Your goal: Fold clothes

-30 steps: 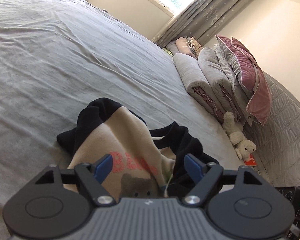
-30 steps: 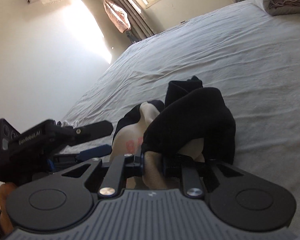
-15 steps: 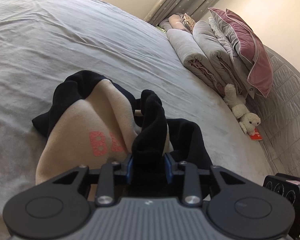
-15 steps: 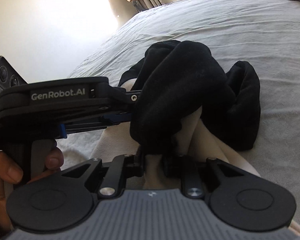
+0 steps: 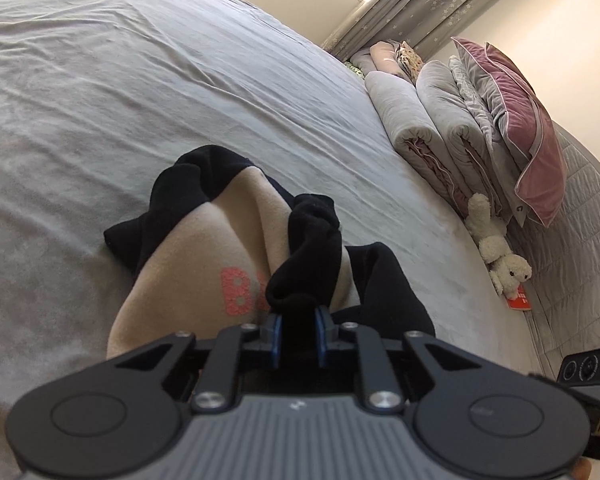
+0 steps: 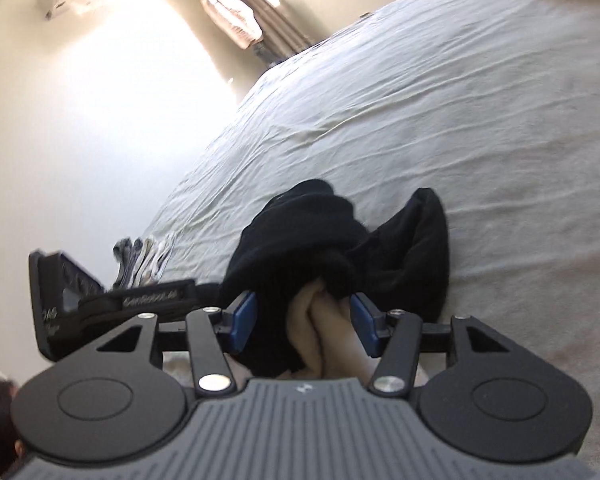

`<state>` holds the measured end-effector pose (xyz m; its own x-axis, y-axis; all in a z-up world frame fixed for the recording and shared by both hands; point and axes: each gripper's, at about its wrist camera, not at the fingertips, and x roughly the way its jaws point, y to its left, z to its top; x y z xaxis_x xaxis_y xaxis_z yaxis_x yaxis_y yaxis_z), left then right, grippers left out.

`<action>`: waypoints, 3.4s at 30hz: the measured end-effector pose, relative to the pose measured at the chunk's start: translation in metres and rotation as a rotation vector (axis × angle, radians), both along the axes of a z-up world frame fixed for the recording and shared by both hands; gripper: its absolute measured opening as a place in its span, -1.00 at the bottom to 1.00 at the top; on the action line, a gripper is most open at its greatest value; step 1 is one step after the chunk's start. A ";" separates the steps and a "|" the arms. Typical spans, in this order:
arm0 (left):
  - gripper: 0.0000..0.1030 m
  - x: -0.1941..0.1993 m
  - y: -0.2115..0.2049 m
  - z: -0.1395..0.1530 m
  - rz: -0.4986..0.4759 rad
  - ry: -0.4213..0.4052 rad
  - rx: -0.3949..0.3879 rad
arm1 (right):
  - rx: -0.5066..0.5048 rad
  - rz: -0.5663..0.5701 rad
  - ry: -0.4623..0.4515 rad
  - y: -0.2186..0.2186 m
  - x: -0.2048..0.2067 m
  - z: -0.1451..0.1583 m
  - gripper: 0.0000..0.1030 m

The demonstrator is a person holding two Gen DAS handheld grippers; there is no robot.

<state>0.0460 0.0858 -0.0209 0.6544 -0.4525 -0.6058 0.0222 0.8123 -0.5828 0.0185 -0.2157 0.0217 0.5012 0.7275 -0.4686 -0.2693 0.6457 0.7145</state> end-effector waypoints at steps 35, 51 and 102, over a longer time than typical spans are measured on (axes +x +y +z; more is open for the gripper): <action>0.08 -0.011 -0.010 0.009 -0.010 -0.123 0.083 | -0.009 -0.382 -0.230 -0.021 0.011 0.034 -0.60; 0.08 -0.006 -0.012 0.002 0.015 -0.062 0.170 | -0.178 -0.548 -0.414 -0.041 0.013 0.036 -0.60; -0.76 -0.008 -0.004 0.006 0.134 -0.172 0.187 | -0.345 -0.703 -0.031 -0.126 0.006 0.006 0.11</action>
<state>0.0381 0.0821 -0.0154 0.8010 -0.2460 -0.5457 -0.0071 0.9077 -0.4196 0.0248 -0.3420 0.0277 0.8069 0.0502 -0.5886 0.2684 0.8564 0.4410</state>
